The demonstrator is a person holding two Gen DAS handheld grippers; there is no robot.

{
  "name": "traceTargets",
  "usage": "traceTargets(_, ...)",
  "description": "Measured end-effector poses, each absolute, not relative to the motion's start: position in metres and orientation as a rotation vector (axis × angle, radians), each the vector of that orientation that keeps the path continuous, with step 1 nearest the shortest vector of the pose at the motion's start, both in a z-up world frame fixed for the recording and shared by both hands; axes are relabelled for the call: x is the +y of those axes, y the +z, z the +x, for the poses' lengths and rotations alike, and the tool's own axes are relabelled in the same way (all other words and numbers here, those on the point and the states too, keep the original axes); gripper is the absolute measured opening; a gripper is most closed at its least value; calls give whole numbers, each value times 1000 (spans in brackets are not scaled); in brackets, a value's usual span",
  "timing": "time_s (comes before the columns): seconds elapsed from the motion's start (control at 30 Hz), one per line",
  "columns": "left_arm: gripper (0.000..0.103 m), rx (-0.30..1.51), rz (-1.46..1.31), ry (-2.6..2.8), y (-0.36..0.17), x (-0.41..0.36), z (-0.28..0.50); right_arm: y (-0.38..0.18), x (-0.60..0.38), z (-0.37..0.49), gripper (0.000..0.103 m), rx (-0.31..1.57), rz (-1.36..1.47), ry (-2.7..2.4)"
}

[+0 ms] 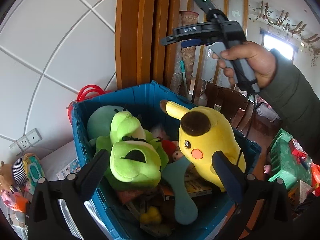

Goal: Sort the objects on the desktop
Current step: 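Open both tools to drop the clamp and wipes pack into the blue crate, then move both tools back toward the remaining items on the bed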

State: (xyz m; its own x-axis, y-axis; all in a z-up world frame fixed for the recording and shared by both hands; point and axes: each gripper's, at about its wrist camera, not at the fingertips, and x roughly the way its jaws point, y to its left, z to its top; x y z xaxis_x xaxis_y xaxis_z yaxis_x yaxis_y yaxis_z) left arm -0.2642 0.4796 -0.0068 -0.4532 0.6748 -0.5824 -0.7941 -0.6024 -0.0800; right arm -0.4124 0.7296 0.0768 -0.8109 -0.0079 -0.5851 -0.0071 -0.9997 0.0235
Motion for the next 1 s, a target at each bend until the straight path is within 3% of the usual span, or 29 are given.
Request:
traceTargets(0.5,103,192,-756,2190,-15,418,-265,81,664,-342,87,-56,901,-2893)
traceTargets(1.0,103,63,-954,2480,-77,228,-313,43,494,-337,93,-6,948,-2645)
